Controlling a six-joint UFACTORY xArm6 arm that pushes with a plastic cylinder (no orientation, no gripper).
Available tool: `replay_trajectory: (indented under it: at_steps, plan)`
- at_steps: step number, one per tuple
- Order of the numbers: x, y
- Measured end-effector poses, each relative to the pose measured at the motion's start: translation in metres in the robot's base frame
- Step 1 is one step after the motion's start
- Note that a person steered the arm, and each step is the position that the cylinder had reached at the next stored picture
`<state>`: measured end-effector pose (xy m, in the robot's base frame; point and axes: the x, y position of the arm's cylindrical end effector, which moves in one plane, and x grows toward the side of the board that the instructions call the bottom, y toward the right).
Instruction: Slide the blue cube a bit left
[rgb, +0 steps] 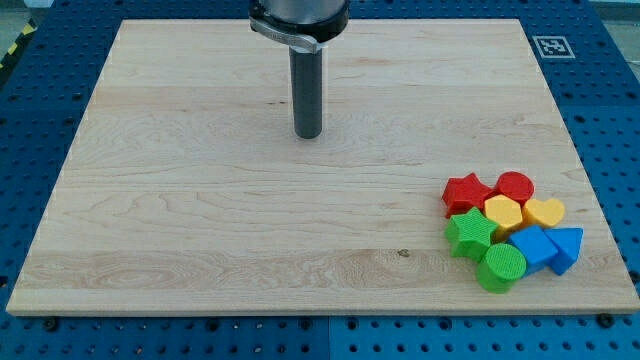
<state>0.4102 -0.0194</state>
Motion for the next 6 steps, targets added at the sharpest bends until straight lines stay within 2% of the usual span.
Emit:
replay_trajectory:
  at_steps: [2, 3, 5, 6]
  plan:
    - [0.000, 0.016]
    - [0.000, 0.061]
    - [-0.002, 0.214]
    - [0.023, 0.278]
